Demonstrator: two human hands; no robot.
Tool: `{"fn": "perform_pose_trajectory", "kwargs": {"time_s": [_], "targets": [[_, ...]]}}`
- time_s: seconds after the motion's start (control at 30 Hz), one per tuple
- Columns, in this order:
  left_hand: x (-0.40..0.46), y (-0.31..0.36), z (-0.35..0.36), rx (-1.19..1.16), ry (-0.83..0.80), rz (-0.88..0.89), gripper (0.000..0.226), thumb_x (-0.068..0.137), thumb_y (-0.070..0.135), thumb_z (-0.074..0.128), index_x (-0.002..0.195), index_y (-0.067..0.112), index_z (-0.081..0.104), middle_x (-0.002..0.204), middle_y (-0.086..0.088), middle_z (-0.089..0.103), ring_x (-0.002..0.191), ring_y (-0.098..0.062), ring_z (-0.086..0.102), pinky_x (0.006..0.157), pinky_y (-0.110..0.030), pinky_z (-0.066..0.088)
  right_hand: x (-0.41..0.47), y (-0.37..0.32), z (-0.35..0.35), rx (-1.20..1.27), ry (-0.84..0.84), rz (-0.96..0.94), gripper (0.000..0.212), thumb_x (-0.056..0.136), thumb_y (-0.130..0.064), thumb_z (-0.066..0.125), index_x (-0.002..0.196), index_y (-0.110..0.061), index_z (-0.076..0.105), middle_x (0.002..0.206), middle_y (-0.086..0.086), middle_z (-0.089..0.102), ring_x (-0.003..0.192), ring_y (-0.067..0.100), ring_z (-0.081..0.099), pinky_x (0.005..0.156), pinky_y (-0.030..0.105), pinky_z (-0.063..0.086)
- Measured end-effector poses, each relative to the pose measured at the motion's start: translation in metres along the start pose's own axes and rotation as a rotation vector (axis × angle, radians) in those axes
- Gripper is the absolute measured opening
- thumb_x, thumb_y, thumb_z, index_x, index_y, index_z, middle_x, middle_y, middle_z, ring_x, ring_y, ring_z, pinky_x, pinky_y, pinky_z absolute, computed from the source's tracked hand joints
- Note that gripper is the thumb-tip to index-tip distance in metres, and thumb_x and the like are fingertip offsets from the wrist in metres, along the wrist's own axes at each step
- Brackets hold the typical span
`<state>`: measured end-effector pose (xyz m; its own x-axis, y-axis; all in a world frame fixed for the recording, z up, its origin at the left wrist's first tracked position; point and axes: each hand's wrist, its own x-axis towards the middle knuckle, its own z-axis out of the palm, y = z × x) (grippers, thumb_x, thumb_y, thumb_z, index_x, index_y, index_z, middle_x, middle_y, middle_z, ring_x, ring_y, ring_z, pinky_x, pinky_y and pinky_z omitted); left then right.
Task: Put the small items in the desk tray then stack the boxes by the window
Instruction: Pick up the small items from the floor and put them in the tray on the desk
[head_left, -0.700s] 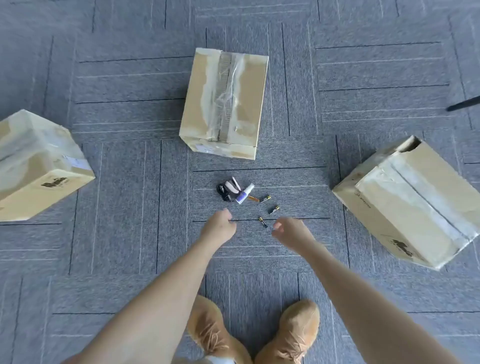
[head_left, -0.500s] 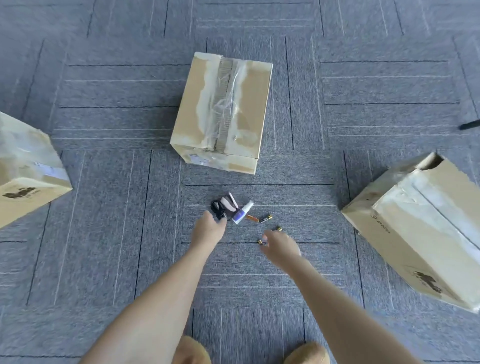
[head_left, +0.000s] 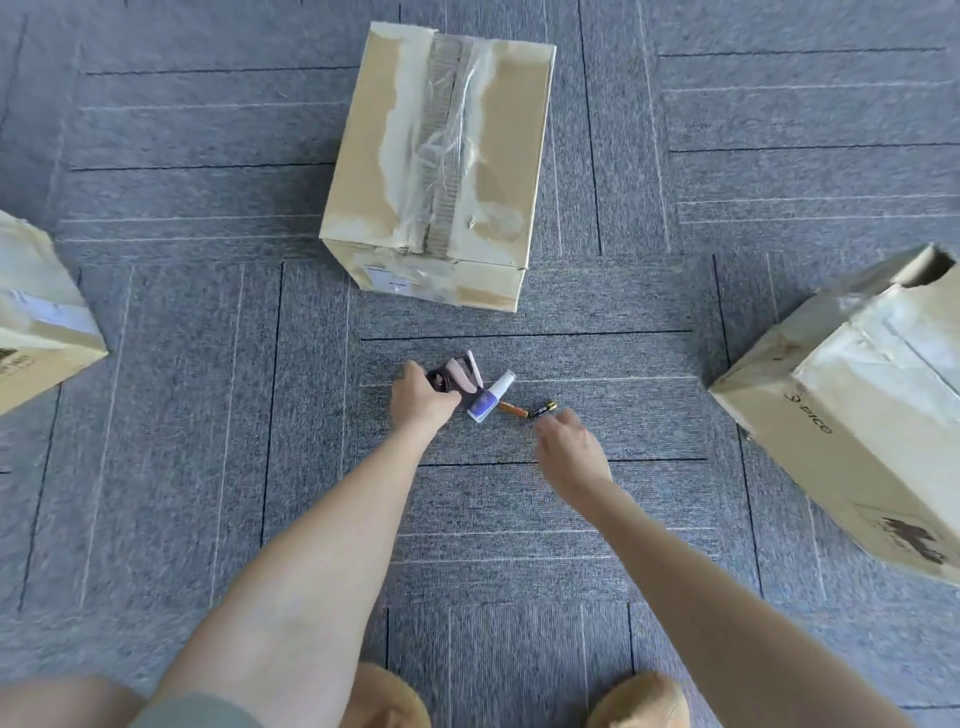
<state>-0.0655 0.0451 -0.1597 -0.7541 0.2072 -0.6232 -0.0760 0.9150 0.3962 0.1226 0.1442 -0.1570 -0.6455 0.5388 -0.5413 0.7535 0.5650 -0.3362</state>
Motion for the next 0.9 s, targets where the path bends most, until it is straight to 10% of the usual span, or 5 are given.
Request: {"fn": "perform_pose_trajectory", "kwargs": {"time_s": [0.1, 0.37, 0.53, 0.67, 0.9], "targets": [[-0.001, -0.001, -0.002, 0.083, 0.015, 0.002, 0.046, 0.075, 0.018, 0.074, 0.113, 0.006, 0.05, 0.118, -0.017, 0.054, 0.107, -0.034, 0.055, 0.073, -0.038, 0.049, 0.005, 0.012, -0.011, -0.057, 0.014, -0.069, 0.028, 0.103, -0.003, 0.042, 0.125, -0.008, 0.058, 0.119, 0.009, 0.051, 0.076, 0.018, 0.056, 0.058, 0.025, 0.049], [0.0, -0.004, -0.002, 0.505, 0.09, 0.553, 0.061, 0.082, 0.009, 0.073, 0.133, 0.019, 0.041, 0.112, -0.009, 0.054, 0.074, -0.019, 0.06, 0.058, -0.034, 0.056, 0.017, 0.035, -0.009, -0.387, -0.081, -0.349, 0.031, 0.098, -0.011, 0.059, 0.129, -0.015, 0.057, 0.127, 0.003, 0.057, 0.12, 0.018, 0.047, 0.107, 0.033, 0.044], [0.01, -0.007, 0.0, 0.679, 0.048, 0.591, 0.087, 0.083, 0.007, 0.077, 0.152, 0.036, 0.033, 0.141, -0.012, 0.036, 0.057, -0.006, 0.048, 0.04, -0.018, 0.036, 0.019, 0.026, -0.013, -0.285, -0.115, -0.278, 0.022, 0.109, -0.022, 0.034, 0.116, -0.01, 0.052, 0.1, 0.003, 0.059, 0.099, 0.016, 0.053, 0.095, 0.035, 0.053], [0.013, -0.004, -0.001, 0.765, 0.004, 0.697, 0.09, 0.083, 0.007, 0.076, 0.153, 0.035, 0.028, 0.161, -0.015, 0.017, 0.06, -0.006, 0.05, 0.043, -0.018, 0.037, 0.027, 0.014, -0.017, -0.157, -0.064, -0.182, 0.022, 0.11, -0.018, 0.028, 0.12, -0.011, 0.047, 0.09, 0.005, 0.055, 0.061, 0.013, 0.047, 0.055, 0.025, 0.047], [0.011, -0.007, -0.011, 0.867, -0.051, 0.713, 0.051, 0.09, 0.035, 0.071, 0.134, 0.025, 0.049, 0.134, -0.009, 0.049, 0.077, -0.015, 0.062, 0.066, -0.031, 0.059, 0.043, 0.001, -0.019, -0.218, -0.005, -0.12, 0.019, 0.107, -0.013, 0.036, 0.114, -0.007, 0.053, 0.099, 0.003, 0.054, 0.073, 0.015, 0.05, 0.067, 0.028, 0.047]]}}
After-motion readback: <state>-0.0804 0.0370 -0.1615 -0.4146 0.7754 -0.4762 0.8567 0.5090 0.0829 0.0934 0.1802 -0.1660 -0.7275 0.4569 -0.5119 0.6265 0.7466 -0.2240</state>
